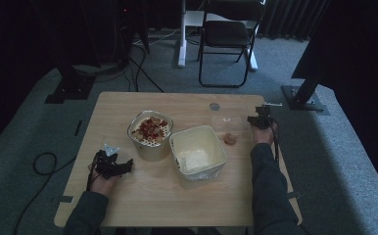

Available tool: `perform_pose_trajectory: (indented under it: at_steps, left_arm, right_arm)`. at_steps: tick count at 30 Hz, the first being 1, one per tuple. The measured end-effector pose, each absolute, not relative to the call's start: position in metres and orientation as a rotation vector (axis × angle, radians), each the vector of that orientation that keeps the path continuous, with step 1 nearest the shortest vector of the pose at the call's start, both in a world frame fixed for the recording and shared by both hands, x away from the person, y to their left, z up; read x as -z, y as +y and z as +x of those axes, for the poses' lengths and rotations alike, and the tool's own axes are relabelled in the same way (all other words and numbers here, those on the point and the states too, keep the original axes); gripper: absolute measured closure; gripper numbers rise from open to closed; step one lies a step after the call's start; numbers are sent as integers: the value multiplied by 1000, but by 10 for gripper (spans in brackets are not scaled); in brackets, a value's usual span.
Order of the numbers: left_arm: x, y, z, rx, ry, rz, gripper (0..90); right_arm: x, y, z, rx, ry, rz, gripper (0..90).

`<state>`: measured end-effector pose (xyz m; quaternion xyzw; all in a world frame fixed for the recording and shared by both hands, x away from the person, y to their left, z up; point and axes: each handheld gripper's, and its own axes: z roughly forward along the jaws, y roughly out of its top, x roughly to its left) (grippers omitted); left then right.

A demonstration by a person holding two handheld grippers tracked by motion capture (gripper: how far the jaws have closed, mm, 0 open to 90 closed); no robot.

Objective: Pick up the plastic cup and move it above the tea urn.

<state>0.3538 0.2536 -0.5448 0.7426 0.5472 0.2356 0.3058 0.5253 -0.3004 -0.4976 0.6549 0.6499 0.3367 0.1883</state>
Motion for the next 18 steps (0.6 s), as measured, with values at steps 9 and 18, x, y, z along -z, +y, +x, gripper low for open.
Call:
perform_pose_trajectory:
  at_steps: [9,18]
  left_arm:
    - [545,254,354,-624,1449,1966,173]
    - [545,254,354,-624,1449,1966,173]
  right_arm:
    - [480,-303,523,-1051,1728,1850,872]
    - [463,-311,517,-1098,1675,1830,873]
